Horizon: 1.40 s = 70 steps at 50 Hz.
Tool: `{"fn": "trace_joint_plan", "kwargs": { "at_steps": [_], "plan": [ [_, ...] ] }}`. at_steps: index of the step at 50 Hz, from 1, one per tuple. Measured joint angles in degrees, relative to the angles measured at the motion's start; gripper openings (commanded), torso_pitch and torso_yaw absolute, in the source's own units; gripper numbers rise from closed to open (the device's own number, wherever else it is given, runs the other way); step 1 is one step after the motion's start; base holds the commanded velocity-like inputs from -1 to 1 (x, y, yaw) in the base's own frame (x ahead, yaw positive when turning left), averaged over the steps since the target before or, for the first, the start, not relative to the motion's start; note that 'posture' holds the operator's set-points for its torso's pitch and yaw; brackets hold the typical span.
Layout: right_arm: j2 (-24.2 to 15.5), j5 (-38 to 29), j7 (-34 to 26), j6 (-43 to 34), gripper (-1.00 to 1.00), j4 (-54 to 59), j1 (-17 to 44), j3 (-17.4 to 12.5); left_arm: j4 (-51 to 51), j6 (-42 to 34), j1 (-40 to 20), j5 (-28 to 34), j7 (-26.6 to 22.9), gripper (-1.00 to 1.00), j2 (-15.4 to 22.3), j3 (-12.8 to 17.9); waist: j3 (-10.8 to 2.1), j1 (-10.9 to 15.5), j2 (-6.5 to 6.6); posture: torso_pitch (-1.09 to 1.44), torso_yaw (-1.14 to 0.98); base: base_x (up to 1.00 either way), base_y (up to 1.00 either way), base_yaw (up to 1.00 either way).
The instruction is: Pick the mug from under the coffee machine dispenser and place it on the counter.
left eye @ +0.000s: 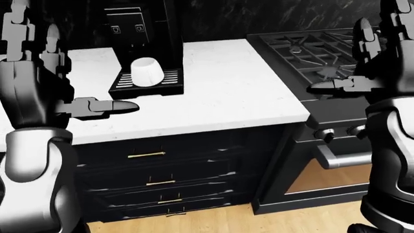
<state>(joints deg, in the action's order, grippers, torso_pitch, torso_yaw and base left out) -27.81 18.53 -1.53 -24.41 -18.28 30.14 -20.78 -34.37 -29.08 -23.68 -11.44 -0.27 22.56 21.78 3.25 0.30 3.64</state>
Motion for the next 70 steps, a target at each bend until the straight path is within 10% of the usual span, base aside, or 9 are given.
{"fn": "trace_joint_plan", "kwargs": {
  "at_steps": [12, 18, 25, 30, 36, 42, 49, 56, 70],
  "plan": [
    [-0.7, -0.1, -0.2, 0.4, 1.0, -0.5, 0.8, -0.6, -0.3, -0.2, -0.8, 0.1, 0.1, 1.0, 0.1, -0.1, -0.61, 0.5, -7.27, 0.0, 0.0, 0.18, 0.02, 0.0],
    [-0.8, -0.3, 0.3, -0.5, 1.0, 0.9, 0.2, -1.4, 0.2, -0.8, -0.8, -0.4, -0.4, 1.0, -0.1, -1.2, -0.06, -0.4, -5.31, 0.0, 0.0, 0.22, 0.0, 0.0],
    [-0.8, -0.2, 0.2, 0.1, 1.0, -0.1, 0.7, -1.2, -0.8, -0.1, -1.1, -0.2, -0.2, 1.0, 0.3, -0.6, -0.38, -0.8, 0.14, 0.0, 0.0, 0.22, 0.0, 0.0],
    [-0.1, 0.2, -0.3, -0.7, 1.0, 0.5, -0.1, 0.3, 0.7, -0.9, -0.1, 0.3, 0.3, 1.0, 0.0, 0.1, -0.25, 0.4, -1.15, 0.0, 0.0, 0.22, 0.02, 0.0],
    [-0.7, 0.3, 0.2, -0.2, 1.0, -0.4, 1.0, -0.8, -0.4, -0.1, -0.8, 0.3, 0.1, 1.0, 0.4, 0.0, -0.46, 0.8, -6.5, 0.0, 0.0, 0.21, 0.08, 0.0],
    [-0.7, 0.1, 0.8, -0.8, 1.0, 0.8, 0.1, -1.5, 0.2, -0.6, -0.1, -0.2, -0.5, 1.0, -0.3, -1.3, -0.5, -0.8, -5.77, 0.0, 0.0, 0.2, 0.09, 0.0],
    [-1.1, 0.2, 0.8, -0.4, 1.0, 0.3, 1.2, -1.2, -0.8, 0.2, -0.8, 0.0, -0.2, 1.0, 0.2, -0.5, -0.78, -1.1, 0.26, 0.0, 0.0, 0.15, 0.07, 0.0],
    [-0.5, -0.3, 1.2, -0.2, 1.0, 2.1, 1.2, 0.3, 0.5, -0.8, -0.2, 0.2, 0.3, 1.0, 0.0, 0.1, 0.66, -0.1, -4.56, 0.0, 0.0, 0.0, 0.0, 0.0],
    [-0.2, -5.6, 4.7, 4.1, 1.0, 6.6, 1.9, 1.5, -0.1, -0.2, -0.3, -0.1, 0.0, 1.0, 0.1, -0.2, -0.87, -0.3, -3.96, 0.0, 0.0, 0.0, 0.0, 0.0]
  ]
}}
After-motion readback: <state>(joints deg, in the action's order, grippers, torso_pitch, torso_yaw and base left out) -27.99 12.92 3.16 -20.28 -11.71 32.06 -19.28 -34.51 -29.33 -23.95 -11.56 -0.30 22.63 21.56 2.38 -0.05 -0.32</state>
